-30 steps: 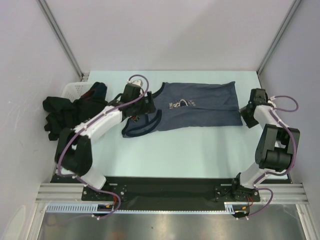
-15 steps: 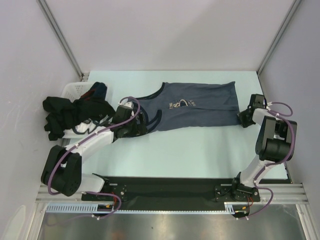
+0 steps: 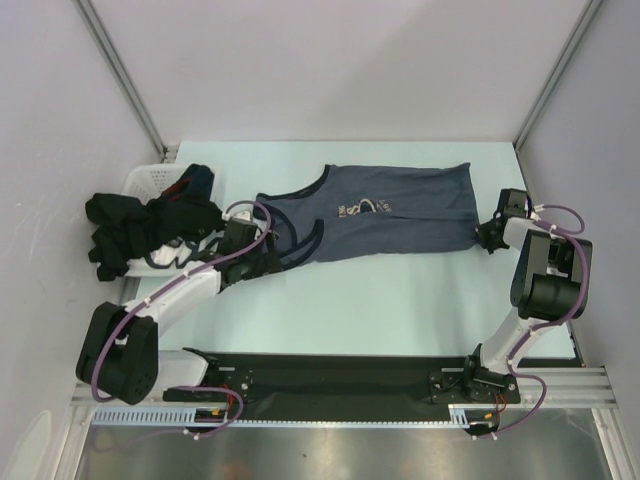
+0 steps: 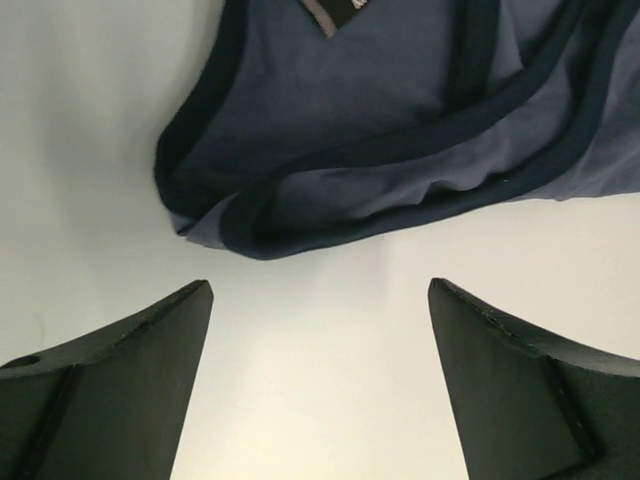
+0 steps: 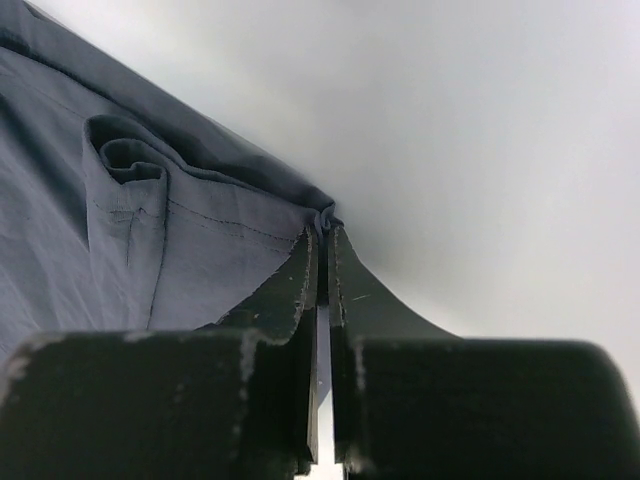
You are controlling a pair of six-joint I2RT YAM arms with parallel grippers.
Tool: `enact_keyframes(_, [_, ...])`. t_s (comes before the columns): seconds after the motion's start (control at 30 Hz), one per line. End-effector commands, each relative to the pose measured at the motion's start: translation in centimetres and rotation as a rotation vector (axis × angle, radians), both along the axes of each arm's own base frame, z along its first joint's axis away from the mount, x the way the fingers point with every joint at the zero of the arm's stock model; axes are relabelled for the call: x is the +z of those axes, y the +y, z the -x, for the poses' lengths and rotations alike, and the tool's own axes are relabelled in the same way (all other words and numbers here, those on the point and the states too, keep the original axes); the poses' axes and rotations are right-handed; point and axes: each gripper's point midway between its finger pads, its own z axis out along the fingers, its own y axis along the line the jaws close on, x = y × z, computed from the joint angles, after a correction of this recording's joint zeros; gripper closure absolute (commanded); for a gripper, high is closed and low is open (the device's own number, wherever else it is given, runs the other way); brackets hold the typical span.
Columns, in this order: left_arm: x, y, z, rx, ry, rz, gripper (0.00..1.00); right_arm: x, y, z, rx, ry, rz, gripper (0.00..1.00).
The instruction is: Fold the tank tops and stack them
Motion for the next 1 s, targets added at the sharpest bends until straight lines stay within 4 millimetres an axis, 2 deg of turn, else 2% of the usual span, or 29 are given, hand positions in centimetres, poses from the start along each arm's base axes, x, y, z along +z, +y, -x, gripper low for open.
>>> enact_keyframes(0.0, [0.5,1.7,-0.2,0.070,-0.036,-0.022,0.06,-1.1,-0.3,2.1,-0.018,0.075,0.023,1.00])
enact_keyframes(0.23, [0.0,3.7,-1.7,0.133,-0.044,-0.040,0.24,-0.9,-0.4,2.8,-0.037,0.076,0.031,1.00])
enact_keyframes(0.3, [-0.1,3.7,-2.4,0.133,-0.047,-0.042,0.34,-0.8,-0.4,2.7,-0.034,0.070,0.034,1.00])
enact_keyframes(0.33, [-0.2,3.6,-2.6,0.128,-0.042,-0.044,0.43,-0.8,-0.4,2.8,-0.033,0.073,0.032,1.00])
enact_keyframes(0.4, [-0.6,3.5,-3.0,0.124,-0.029,-0.050,0.51,-0.8,-0.4,2.8,-0.034,0.076,0.033,1.00])
enact_keyframes(0.57, [-1.5,3.0,-3.2,0.098,0.000,-0.047,0.57,-0.7,-0.5,3.0,-0.037,0.076,0.032,1.00])
enact_keyframes(0.67, [-1.6,2.8,-3.3,0.088,0.002,-0.042,0.71,-0.6,-0.5,3.1,-0.042,0.073,0.033,1.00])
enact_keyframes(0.7, [-1.6,3.1,-3.4,0.095,0.001,-0.052,0.90,-0.7,-0.5,3.3,-0.043,0.077,0.031,1.00])
enact_keyframes(0.73, [-1.4,3.3,-3.4,0.103,0.000,-0.059,1.00,-0.7,-0.5,3.4,-0.046,0.077,0.032,1.00])
enact_keyframes(0.83, [-0.5,3.8,-3.8,0.120,-0.015,-0.069,1.00,-0.6,-0.7,4.2,-0.063,0.092,0.051,1.00])
enact_keyframes(0.97, [1.8,4.5,-4.7,0.143,-0.052,-0.075,1.00,-0.4,-0.9,5.2,-0.074,0.106,0.069,1.00])
